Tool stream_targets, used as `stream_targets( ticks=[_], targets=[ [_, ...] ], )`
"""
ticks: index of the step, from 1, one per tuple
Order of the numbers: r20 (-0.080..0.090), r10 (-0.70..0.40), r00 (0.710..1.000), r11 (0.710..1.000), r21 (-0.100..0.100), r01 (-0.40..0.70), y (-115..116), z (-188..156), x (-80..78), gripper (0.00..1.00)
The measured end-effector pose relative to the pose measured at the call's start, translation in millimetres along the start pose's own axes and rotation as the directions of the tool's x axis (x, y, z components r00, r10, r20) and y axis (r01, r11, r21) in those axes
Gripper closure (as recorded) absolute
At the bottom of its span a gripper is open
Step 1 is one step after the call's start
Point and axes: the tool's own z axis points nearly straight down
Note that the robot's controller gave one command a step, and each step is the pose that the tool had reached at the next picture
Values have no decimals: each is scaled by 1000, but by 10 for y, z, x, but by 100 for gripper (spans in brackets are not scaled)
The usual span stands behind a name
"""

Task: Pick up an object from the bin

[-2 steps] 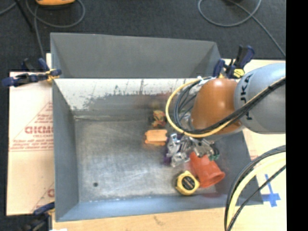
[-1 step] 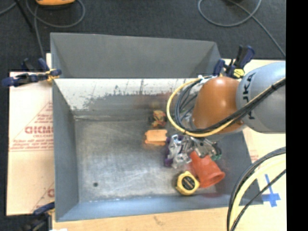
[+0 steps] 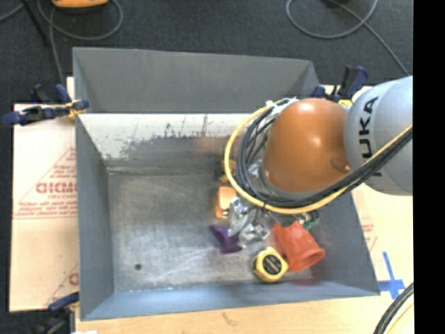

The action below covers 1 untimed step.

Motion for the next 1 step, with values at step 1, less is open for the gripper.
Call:
stream_targets(
  ticks=[1],
  targets=[
    [0,0,1000,1000,0,0,1,0,-1,100]
  ],
)
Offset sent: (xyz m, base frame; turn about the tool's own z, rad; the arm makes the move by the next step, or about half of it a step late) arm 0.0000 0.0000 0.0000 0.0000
